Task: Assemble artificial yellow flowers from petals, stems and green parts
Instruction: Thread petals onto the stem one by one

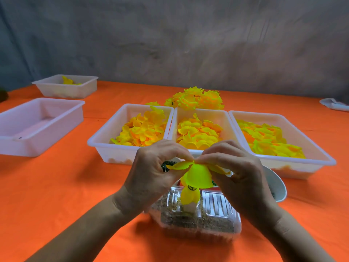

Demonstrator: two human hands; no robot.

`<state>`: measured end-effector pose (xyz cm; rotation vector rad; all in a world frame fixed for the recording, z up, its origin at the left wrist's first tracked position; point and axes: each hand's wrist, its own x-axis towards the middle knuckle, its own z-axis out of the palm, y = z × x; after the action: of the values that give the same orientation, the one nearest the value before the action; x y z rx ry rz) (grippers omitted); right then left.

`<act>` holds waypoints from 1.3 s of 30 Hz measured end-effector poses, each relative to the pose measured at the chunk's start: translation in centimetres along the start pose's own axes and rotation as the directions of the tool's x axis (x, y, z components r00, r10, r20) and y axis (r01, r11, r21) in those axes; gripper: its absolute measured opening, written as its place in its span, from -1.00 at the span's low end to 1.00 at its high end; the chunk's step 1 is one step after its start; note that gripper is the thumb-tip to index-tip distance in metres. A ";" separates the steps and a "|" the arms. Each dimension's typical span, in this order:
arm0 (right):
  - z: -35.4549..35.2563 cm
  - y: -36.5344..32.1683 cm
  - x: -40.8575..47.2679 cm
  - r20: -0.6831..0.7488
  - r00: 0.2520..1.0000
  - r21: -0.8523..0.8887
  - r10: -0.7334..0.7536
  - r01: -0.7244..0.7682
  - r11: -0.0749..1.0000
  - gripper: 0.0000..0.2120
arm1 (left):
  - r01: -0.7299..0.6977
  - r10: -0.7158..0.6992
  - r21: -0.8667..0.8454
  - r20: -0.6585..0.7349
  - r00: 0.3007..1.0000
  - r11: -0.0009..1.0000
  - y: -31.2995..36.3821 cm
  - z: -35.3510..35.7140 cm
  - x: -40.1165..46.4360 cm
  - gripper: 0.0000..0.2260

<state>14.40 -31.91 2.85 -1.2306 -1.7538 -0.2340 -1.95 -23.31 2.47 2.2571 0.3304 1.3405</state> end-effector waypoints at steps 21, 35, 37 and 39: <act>0.6 0.2 -0.4 -0.064 0.998 -0.068 -0.023 0.019 0.998 -0.93 | -0.212 0.216 0.298 0.019 0.976 0.931 -0.3 0.5 0.0 -0.82; 0.5 0.0 -0.4 -0.043 0.998 0.006 0.051 -0.051 0.999 -0.89 | -0.300 0.308 0.387 0.042 0.950 0.872 -1.0 0.5 0.0 -0.83; 0.4 0.0 -0.3 -0.032 0.998 0.010 0.054 -0.053 0.999 -0.88 | -0.284 0.291 0.372 0.038 0.956 0.884 -1.0 0.5 -0.1 -0.85; 0.3 -0.1 -0.2 -0.026 0.998 0.006 0.054 -0.054 0.999 -0.86 | -0.259 0.264 0.354 0.034 0.964 0.899 -0.9 0.6 -0.1 -0.86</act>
<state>14.18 -31.86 2.59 -1.2640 -1.6951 -0.2132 -1.47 -22.78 1.69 2.6717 0.3024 1.5346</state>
